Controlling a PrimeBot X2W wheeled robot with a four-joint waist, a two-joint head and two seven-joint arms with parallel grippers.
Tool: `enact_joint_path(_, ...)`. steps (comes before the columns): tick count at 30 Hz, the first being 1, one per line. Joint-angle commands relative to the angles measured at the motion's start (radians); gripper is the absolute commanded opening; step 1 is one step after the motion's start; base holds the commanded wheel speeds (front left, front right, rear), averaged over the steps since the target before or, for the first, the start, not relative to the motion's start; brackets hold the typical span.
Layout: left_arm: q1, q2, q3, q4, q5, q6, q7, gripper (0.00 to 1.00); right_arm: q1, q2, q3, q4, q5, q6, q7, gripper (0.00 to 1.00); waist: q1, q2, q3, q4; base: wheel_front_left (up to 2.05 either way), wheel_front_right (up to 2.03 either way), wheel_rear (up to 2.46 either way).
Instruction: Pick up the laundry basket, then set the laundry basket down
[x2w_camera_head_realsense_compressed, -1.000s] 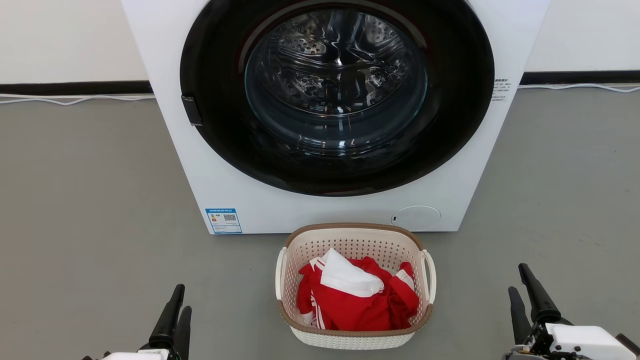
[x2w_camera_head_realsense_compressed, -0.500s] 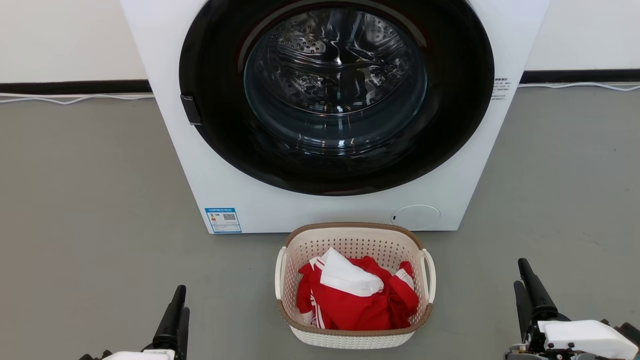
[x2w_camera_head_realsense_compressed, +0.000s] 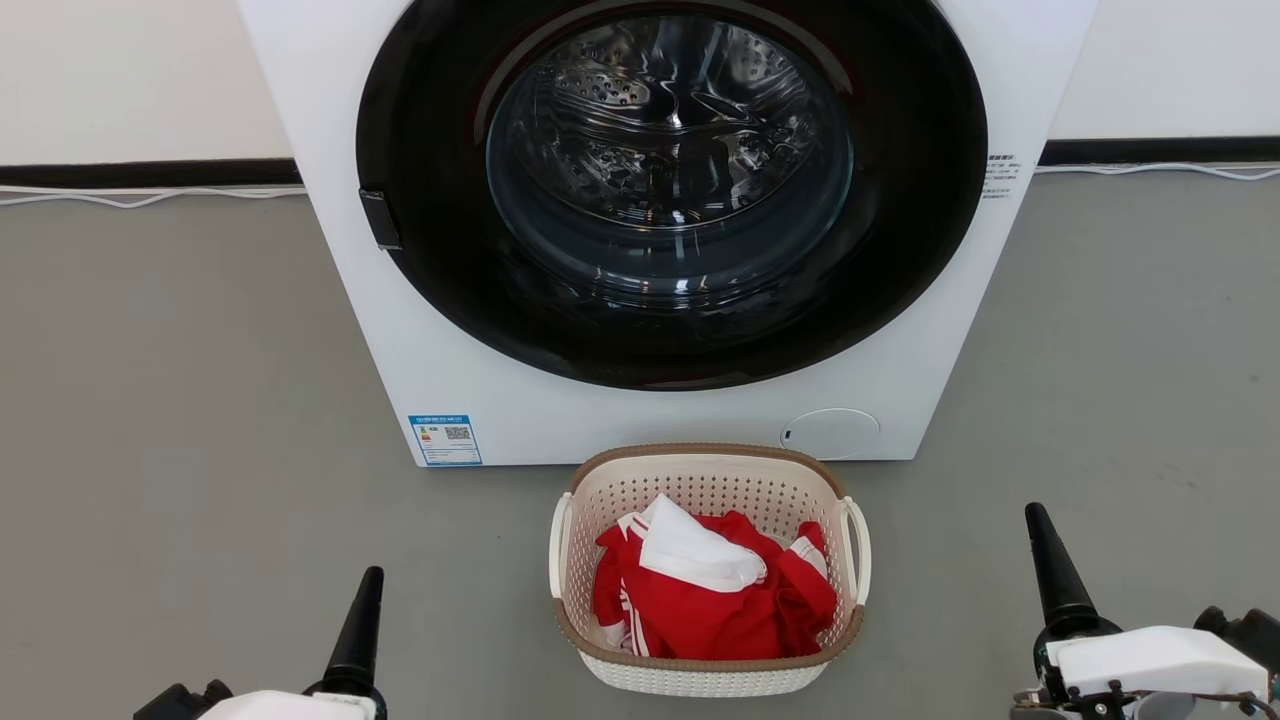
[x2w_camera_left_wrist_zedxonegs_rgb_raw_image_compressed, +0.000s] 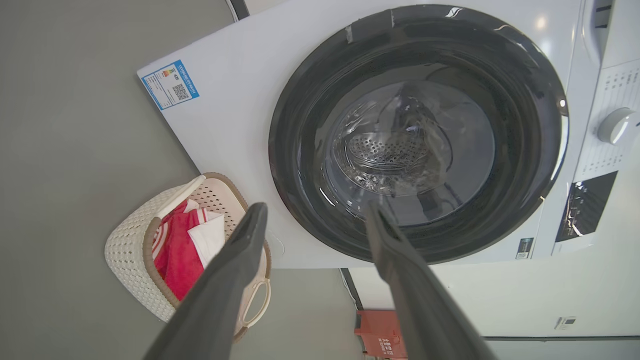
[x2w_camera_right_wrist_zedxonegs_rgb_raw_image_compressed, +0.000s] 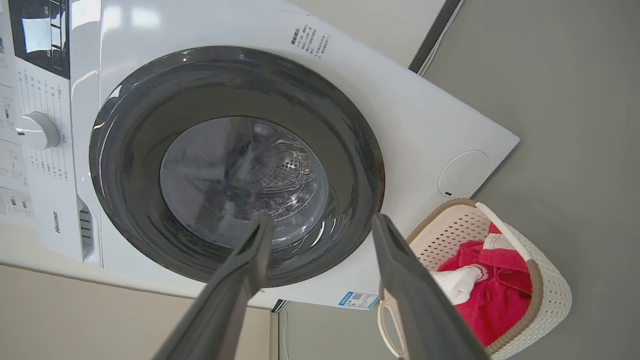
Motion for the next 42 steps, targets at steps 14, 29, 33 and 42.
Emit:
enact_joint_path(14,-0.042,0.010,-0.014,-0.035,0.195,0.038,-0.048,1.00,-0.014,-0.017,0.019,-0.049,-0.228,0.003,-0.055,1.00,-0.0001,0.0000,0.000,-0.001,0.00,0.00,0.00)
enact_joint_path(29,-0.043,0.013,-0.031,-0.046,0.349,0.062,-0.092,1.00,-0.012,-0.023,0.034,-0.053,-0.411,0.004,-0.099,1.00,-0.0001,0.0000,0.004,-0.004,0.00,0.00,0.00)
enact_joint_path(33,-0.043,0.014,-0.035,-0.050,0.390,0.067,-0.104,1.00,-0.011,-0.026,0.039,-0.053,-0.460,0.005,-0.111,1.00,-0.0001,0.0000,0.004,-0.006,0.00,0.00,0.00)
enact_joint_path(42,-0.043,0.016,-0.048,-0.055,0.484,0.080,-0.130,1.00,-0.005,-0.028,0.046,-0.055,-0.569,0.005,-0.138,1.00,-0.0001,0.0000,0.005,-0.008,0.00,0.00,0.00)
